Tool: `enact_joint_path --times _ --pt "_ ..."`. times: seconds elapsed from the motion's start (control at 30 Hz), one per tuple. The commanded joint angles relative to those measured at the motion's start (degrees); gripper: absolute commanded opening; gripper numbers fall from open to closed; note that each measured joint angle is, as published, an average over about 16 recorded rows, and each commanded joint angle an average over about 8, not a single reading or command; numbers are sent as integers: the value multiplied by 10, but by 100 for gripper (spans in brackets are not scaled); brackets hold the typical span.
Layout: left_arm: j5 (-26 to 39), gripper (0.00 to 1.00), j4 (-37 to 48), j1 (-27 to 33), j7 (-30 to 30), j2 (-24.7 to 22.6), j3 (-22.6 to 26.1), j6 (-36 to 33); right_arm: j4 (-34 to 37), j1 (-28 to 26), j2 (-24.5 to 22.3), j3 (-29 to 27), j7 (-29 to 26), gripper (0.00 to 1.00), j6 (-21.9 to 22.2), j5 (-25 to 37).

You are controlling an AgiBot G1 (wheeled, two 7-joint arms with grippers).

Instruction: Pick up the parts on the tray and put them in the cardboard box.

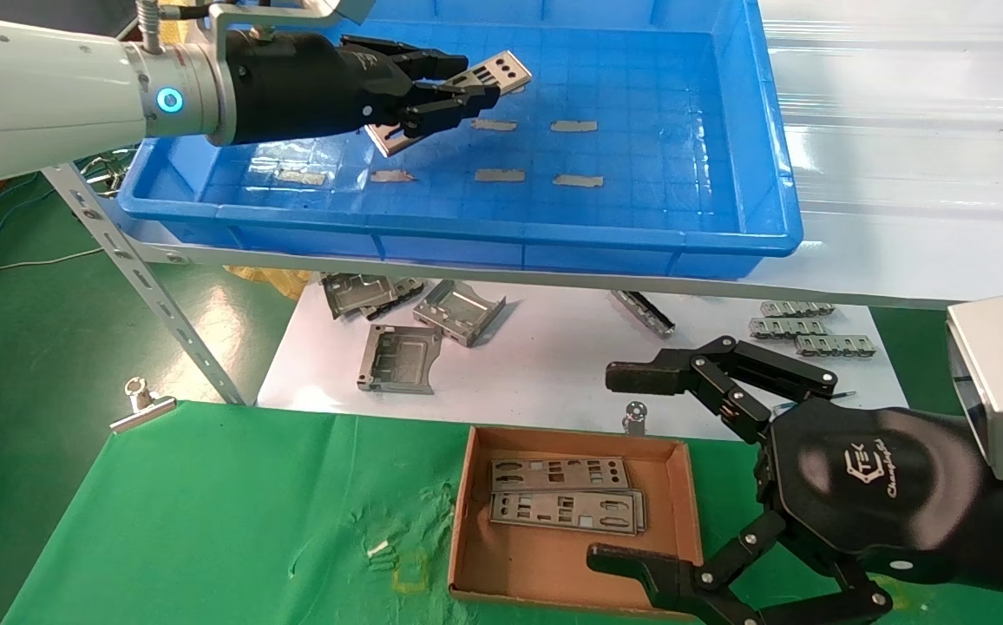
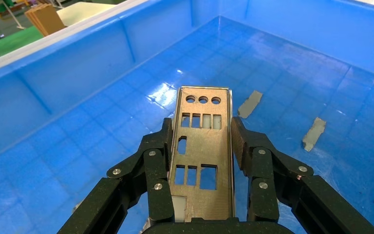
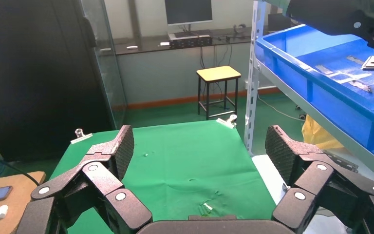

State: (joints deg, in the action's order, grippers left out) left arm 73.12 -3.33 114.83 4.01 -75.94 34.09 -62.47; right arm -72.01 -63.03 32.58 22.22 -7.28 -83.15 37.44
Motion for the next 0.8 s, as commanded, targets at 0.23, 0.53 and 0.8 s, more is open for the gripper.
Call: enact_joint_path --times 0.23,0.53,0.8 --pt "-4 0 8 8 6 3 -3 -9 0 0 0 0 0 100 0 0" --pt "-1 49 16 4 13 -1 0 -5 0 0 0 0 0 100 0 0" --pt "1 100 14 -15 13 -10 2 18 0 0 0 0 0 100 0 0"
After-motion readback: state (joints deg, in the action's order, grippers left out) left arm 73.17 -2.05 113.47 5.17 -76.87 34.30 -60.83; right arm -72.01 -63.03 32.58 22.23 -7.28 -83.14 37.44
